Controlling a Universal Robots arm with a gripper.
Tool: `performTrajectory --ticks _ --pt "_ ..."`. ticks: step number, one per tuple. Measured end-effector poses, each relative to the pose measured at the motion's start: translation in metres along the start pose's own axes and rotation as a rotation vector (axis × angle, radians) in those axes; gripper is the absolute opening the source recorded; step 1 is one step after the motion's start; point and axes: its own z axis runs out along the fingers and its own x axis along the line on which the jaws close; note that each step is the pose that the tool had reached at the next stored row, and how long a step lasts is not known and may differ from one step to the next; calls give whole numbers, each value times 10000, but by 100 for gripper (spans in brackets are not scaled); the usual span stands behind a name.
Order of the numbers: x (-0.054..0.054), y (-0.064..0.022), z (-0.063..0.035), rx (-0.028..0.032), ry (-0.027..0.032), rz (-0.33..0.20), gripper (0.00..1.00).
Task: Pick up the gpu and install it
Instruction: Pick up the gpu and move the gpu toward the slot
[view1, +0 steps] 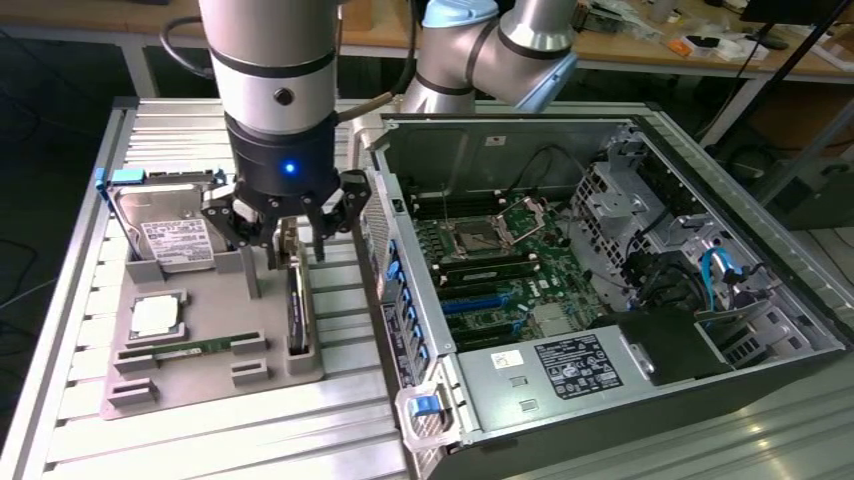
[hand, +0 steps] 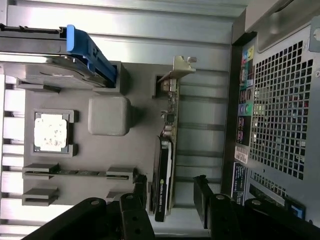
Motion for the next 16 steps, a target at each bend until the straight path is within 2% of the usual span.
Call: performTrajectory --ticks 7,16 --pt "-41 -26 116 -6 70 36 51" --pt "-32 -31 270 -8 103 39 51"
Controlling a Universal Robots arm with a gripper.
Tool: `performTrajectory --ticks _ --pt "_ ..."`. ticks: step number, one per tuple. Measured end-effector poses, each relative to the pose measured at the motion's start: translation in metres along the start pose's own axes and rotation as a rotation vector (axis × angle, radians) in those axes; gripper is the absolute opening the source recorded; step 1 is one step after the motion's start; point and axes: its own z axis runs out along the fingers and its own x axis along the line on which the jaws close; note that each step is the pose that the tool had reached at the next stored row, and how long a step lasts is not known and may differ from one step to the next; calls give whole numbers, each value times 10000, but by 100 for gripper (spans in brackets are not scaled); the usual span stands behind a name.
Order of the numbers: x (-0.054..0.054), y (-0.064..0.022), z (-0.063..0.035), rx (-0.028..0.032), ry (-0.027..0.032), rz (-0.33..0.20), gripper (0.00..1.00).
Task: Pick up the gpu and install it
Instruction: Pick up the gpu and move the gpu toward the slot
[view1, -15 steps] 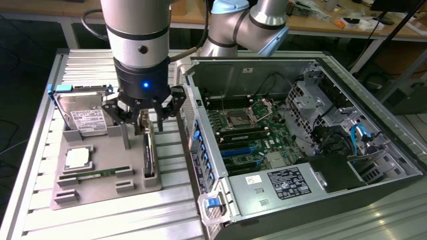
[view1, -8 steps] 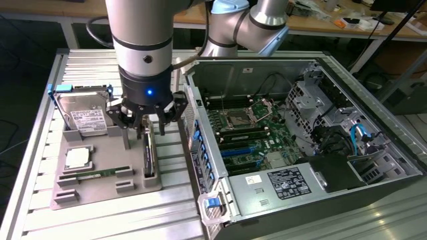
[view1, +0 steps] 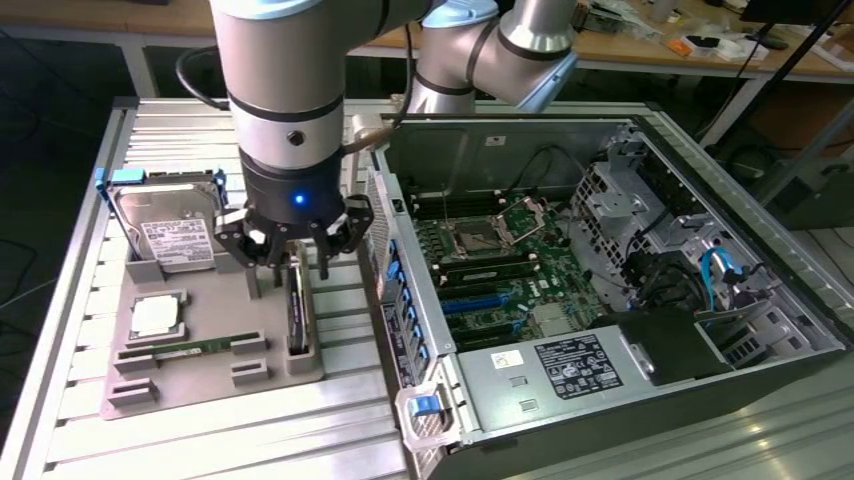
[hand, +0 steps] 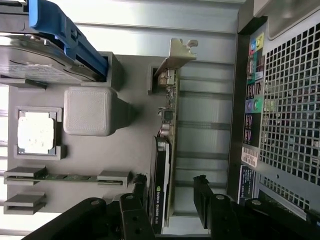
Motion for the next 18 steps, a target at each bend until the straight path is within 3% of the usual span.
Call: performTrajectory --ticks 5,18 --pt "57 3 51 -2 -3 1 51" --pt "48 -2 208 1 8 88 51"
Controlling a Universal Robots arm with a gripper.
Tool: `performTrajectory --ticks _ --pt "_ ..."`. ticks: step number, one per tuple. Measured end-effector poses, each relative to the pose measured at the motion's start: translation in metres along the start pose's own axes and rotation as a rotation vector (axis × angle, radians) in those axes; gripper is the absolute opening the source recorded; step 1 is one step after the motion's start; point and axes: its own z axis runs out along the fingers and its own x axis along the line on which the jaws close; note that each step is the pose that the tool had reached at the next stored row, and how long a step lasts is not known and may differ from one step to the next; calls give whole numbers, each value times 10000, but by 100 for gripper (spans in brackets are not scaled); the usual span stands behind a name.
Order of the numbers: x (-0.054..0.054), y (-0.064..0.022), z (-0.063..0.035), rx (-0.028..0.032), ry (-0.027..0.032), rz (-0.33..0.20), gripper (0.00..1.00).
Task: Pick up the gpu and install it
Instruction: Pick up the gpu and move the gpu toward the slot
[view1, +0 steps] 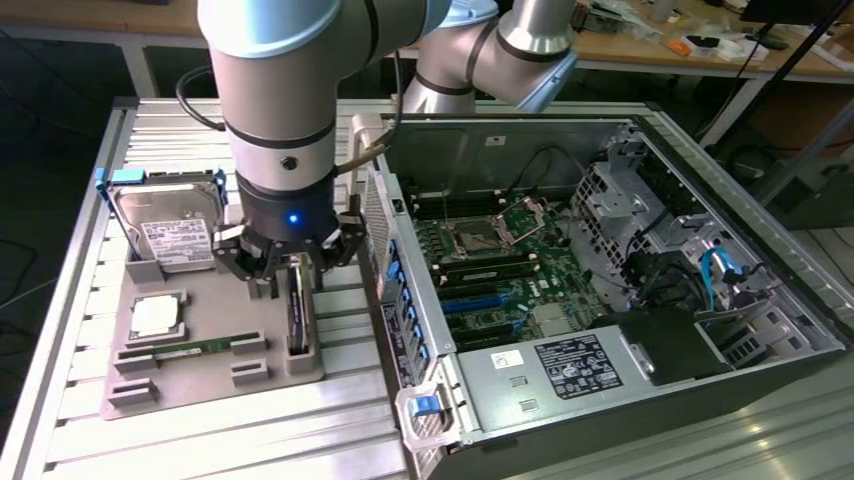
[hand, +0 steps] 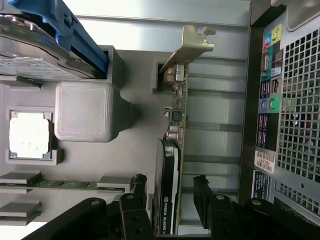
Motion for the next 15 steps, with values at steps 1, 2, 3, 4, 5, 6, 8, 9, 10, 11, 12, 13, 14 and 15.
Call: performTrajectory --ticks 1,2,3,4,5,6,8,9,10,11,12,13,14,15 --pt "-5 -1 6 1 8 82 51" --pt "-6 -1 11 0 8 156 51" --pt "-6 -1 15 1 7 261 51" --pt "-6 -2 18 2 3 381 51" --pt "-6 -2 22 4 -1 497 51" --pt "-7 -2 26 5 -4 596 51" --pt "-6 -2 30 8 -7 729 51" --pt "-6 -2 30 9 -6 737 51" --pt "-6 -2 30 8 -7 737 51" --pt "-6 -2 31 7 -9 738 51" --pt "-6 -2 31 7 -9 738 51" --pt "-6 -2 31 7 -9 738 51" --pt "-6 -2 32 7 -9 738 51" --pt "-6 -2 36 5 -11 738 51"
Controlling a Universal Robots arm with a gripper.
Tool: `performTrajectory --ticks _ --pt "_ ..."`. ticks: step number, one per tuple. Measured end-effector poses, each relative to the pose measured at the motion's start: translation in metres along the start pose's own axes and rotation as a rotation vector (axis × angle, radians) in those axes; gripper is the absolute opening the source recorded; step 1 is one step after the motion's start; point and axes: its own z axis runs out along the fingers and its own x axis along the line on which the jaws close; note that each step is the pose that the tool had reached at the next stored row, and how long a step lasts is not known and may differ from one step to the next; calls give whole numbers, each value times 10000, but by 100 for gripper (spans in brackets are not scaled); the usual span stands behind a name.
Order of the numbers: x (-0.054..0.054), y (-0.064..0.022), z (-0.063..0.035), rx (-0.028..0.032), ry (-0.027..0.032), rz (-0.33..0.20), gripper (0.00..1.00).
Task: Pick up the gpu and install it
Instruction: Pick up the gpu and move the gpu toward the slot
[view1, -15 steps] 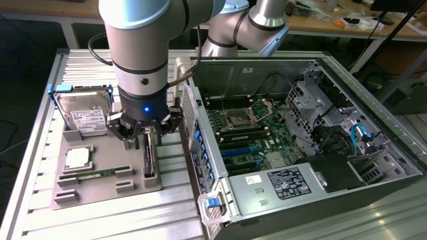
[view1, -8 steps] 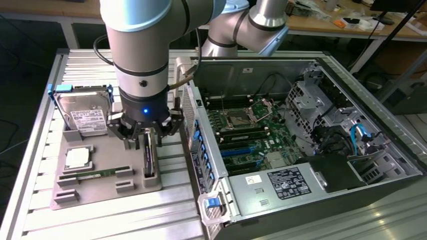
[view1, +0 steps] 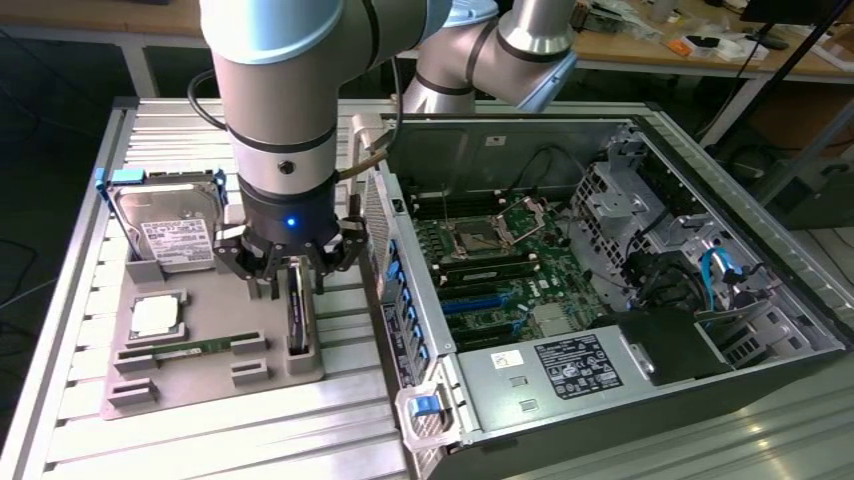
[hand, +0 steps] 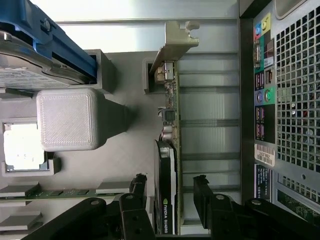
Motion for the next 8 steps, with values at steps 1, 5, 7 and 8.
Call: performTrajectory --ticks 1,5,7,8 --pt "0 0 8 -2 -2 0 51" --pt "1 -1 19 2 5 0 51" --pt "1 -1 20 1 5 0 51" --pt "1 -1 21 0 4 0 49"
